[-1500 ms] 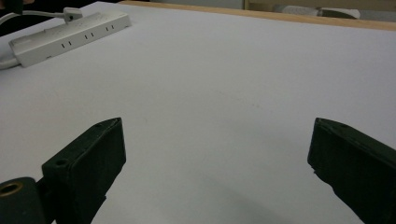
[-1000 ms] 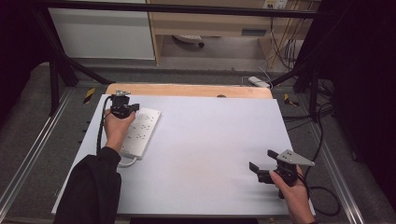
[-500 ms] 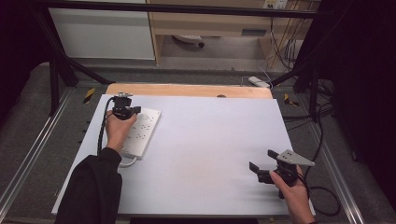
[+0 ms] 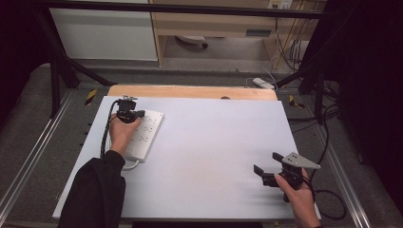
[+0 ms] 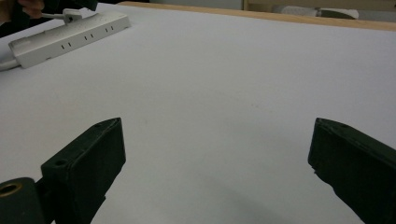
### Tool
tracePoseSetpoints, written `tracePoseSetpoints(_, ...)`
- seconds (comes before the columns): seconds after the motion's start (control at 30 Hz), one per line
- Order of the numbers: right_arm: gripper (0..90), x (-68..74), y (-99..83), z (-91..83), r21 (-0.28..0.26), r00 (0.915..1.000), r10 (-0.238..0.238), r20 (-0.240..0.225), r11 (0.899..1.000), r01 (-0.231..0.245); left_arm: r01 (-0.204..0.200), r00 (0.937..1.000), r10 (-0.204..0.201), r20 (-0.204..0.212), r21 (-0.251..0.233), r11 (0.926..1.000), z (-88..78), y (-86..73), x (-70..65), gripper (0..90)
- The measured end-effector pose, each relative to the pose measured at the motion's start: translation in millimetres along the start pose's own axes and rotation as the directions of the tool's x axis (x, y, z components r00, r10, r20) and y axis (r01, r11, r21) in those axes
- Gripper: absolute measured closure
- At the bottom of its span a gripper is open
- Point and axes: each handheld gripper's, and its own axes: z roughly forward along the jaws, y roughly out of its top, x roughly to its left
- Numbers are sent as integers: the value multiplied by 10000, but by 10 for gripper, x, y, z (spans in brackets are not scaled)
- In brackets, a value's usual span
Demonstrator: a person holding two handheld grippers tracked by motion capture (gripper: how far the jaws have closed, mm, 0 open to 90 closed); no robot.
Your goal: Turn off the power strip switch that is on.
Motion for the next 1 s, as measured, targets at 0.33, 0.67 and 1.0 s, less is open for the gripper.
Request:
tracePoseSetpoints(0.33,44,3,-1,0,8,10000,-7,-30,10000,7,73,9999,-73,-108,35,10000,22,-10,18,900)
tracePoseSetpoints(0.67,44,4,-1,0,5,10000,-19,-39,10000,20,1,9999,0,-116,83,10000,33,-14,6,900)
tracePoseSetpoints(1.0,44,3,-1,1,3,10000,-23,-42,10000,23,35,9999,-34,-140,90,10000,52,-19,6,900)
